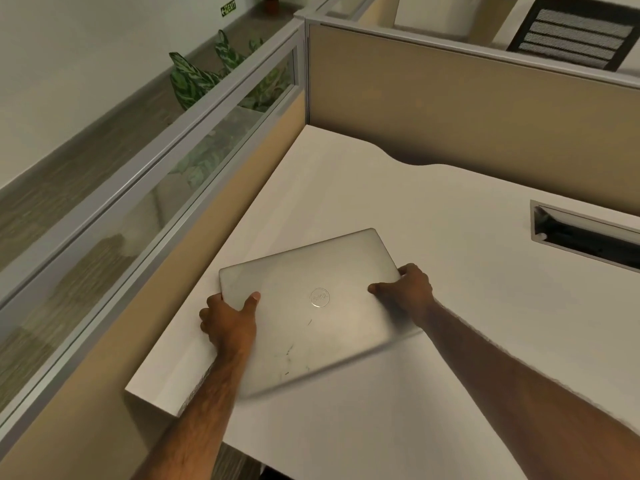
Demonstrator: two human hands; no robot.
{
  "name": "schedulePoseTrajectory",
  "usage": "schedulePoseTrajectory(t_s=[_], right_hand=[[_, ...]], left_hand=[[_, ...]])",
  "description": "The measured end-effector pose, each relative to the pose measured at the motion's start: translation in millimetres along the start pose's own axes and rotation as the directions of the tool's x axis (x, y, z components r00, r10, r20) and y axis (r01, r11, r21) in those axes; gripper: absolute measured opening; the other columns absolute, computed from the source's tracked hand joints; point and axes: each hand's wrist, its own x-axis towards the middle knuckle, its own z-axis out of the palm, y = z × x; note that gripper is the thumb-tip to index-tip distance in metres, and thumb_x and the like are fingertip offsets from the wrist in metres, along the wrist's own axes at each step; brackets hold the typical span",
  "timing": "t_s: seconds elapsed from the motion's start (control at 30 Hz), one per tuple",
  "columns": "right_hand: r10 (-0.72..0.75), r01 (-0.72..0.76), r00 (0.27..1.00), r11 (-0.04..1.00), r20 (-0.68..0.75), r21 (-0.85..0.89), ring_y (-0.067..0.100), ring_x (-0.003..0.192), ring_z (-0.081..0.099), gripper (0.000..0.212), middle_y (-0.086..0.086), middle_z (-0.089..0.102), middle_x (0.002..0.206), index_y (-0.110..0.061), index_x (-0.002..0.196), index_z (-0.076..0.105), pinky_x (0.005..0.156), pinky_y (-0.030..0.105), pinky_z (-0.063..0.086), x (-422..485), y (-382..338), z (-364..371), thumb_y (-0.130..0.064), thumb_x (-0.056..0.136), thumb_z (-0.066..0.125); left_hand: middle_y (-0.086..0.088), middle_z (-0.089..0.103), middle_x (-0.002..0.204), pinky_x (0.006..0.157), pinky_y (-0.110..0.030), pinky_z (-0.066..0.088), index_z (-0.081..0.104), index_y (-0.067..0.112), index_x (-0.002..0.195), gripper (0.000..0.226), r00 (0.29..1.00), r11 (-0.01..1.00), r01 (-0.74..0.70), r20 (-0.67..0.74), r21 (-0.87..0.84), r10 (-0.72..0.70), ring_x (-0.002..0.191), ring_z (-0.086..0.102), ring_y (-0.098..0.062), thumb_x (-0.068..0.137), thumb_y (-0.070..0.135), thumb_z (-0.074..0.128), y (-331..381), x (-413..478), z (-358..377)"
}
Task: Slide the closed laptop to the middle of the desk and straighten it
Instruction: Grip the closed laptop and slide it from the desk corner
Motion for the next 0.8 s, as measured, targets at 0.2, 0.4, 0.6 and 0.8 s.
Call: schedulePoseTrajectory(t_s=[0.2, 0.4, 0.6, 0.8], right_hand=[[0.034, -0.032, 0.999, 0.997, -0.029, 0.069, 0.033, 0.116, 0.063, 0.082, 0.008, 0.062, 0.126, -0.015, 0.123, 0.057, 0.097, 0.051, 0.057, 0.5, 35.9, -34.2, -0.046, 0.056, 0.092], [0.079, -0.069, 0.993, 0.992, -0.092, 0.11, 0.032, 0.115, 0.064, 0.082, 0.007, 0.063, 0.126, -0.014, 0.124, 0.058, 0.096, 0.048, 0.057, -0.1, 78.9, -85.0, -0.045, 0.057, 0.093], [0.144, -0.118, 0.978, 0.979, -0.15, 0.167, 0.031, 0.115, 0.064, 0.084, 0.007, 0.063, 0.128, -0.014, 0.126, 0.058, 0.095, 0.047, 0.058, -1.8, 127.4, -141.4, -0.045, 0.057, 0.094], [0.216, -0.172, 0.957, 0.961, -0.196, 0.218, 0.032, 0.116, 0.065, 0.084, 0.008, 0.063, 0.128, -0.016, 0.126, 0.058, 0.096, 0.049, 0.058, -4.7, 175.1, -188.3, -0.044, 0.057, 0.094]], left_hand=[[-0.024, 0.051, 0.13, 0.095, -0.055, 0.048, 0.05, 0.004, 0.129, 0.076, 0.997, 0.998, -0.069, 0.032, 0.006, 0.068, 0.121, 0.048, -0.044, 0.073, 0.045, 0.082, 17.2, -25.0, 25.8], [-0.024, 0.052, 0.13, 0.096, -0.053, 0.044, 0.049, 0.002, 0.129, 0.076, 0.988, 0.992, -0.121, 0.102, 0.016, 0.119, 0.122, 0.047, -0.044, 0.075, 0.045, 0.081, 36.0, -67.4, 63.9], [-0.026, 0.05, 0.13, 0.097, -0.051, 0.043, 0.047, 0.0, 0.129, 0.074, 0.967, 0.982, -0.188, 0.177, 0.015, 0.183, 0.123, 0.045, -0.045, 0.077, 0.042, 0.08, 56.4, -118.0, 107.3], [-0.025, 0.051, 0.13, 0.099, -0.048, 0.041, 0.047, 0.0, 0.128, 0.072, 0.939, 0.968, -0.25, 0.25, 0.022, 0.236, 0.122, 0.046, -0.044, 0.079, 0.041, 0.079, 73.2, -166.4, 145.1]])
